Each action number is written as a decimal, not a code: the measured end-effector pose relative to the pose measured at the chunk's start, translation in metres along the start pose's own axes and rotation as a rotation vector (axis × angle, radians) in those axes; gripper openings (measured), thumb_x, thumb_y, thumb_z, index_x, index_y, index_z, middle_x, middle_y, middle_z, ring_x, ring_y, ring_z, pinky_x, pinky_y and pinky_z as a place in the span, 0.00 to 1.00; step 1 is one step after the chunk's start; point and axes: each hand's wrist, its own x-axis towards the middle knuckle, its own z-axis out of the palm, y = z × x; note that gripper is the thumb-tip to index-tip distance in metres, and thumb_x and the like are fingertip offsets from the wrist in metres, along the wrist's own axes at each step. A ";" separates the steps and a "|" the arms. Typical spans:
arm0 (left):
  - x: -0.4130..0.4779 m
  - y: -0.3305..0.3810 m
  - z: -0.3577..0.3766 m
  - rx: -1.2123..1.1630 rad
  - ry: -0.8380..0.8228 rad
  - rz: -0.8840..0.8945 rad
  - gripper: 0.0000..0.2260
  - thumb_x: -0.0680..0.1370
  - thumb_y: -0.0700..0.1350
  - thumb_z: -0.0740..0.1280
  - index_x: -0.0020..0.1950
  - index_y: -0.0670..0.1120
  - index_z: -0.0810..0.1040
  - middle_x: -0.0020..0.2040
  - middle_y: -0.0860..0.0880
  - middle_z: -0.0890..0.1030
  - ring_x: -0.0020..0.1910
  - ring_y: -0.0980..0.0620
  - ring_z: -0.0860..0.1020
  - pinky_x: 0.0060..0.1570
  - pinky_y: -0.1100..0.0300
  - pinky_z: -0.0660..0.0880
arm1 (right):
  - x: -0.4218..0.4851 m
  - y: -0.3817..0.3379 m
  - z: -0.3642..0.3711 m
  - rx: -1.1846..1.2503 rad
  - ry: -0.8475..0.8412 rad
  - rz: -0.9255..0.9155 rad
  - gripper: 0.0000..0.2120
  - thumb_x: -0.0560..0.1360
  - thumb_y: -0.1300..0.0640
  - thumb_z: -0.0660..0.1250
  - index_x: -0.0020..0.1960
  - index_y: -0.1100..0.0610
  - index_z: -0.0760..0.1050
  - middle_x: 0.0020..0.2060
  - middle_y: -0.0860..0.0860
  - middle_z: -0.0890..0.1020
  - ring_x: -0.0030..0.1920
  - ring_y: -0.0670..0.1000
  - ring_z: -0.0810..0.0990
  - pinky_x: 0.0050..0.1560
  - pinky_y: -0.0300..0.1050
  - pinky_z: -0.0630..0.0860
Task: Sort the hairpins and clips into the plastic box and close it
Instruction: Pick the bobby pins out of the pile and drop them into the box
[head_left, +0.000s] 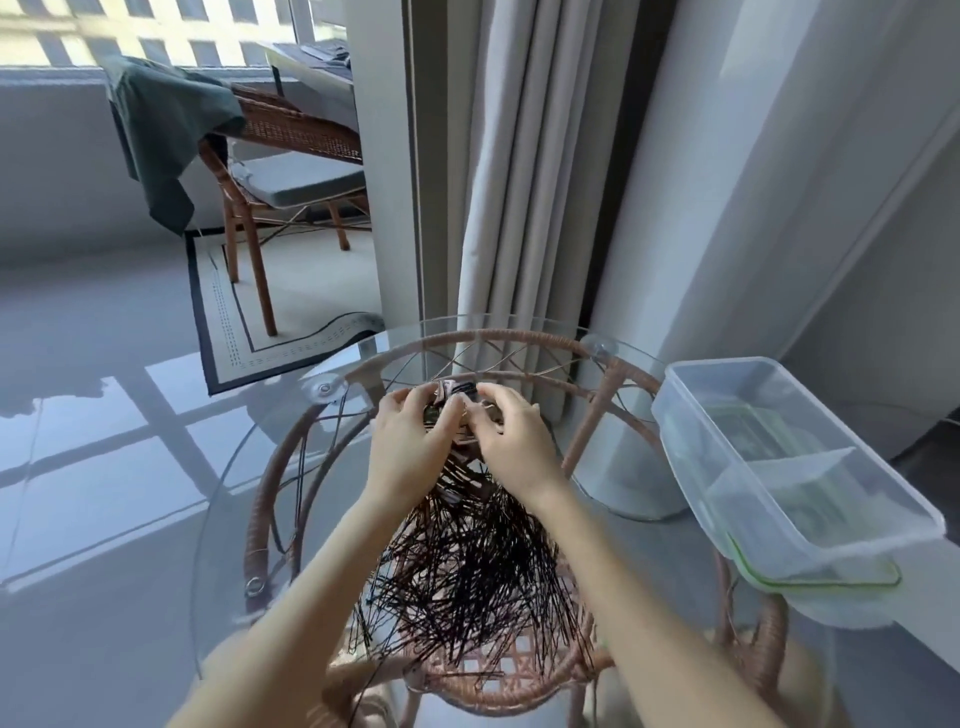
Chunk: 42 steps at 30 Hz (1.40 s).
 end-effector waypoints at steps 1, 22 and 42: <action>-0.004 -0.001 -0.007 0.072 -0.002 0.040 0.21 0.77 0.57 0.59 0.66 0.50 0.72 0.66 0.42 0.69 0.66 0.46 0.66 0.68 0.48 0.62 | -0.008 -0.003 -0.011 -0.072 0.067 -0.057 0.15 0.78 0.53 0.59 0.62 0.57 0.73 0.62 0.51 0.77 0.64 0.51 0.71 0.71 0.57 0.59; -0.060 0.067 0.075 0.928 -0.422 0.745 0.30 0.77 0.63 0.43 0.75 0.49 0.55 0.77 0.47 0.52 0.76 0.44 0.46 0.71 0.42 0.34 | -0.106 0.032 -0.159 -0.880 0.342 -0.027 0.13 0.66 0.69 0.71 0.50 0.65 0.77 0.24 0.61 0.79 0.25 0.62 0.78 0.28 0.42 0.64; -0.082 0.031 -0.027 0.532 -0.221 0.504 0.19 0.78 0.57 0.55 0.66 0.53 0.72 0.70 0.52 0.69 0.71 0.52 0.65 0.71 0.52 0.59 | -0.116 0.009 -0.106 -0.823 0.310 -0.357 0.15 0.68 0.56 0.74 0.51 0.61 0.78 0.41 0.55 0.83 0.41 0.57 0.79 0.42 0.48 0.77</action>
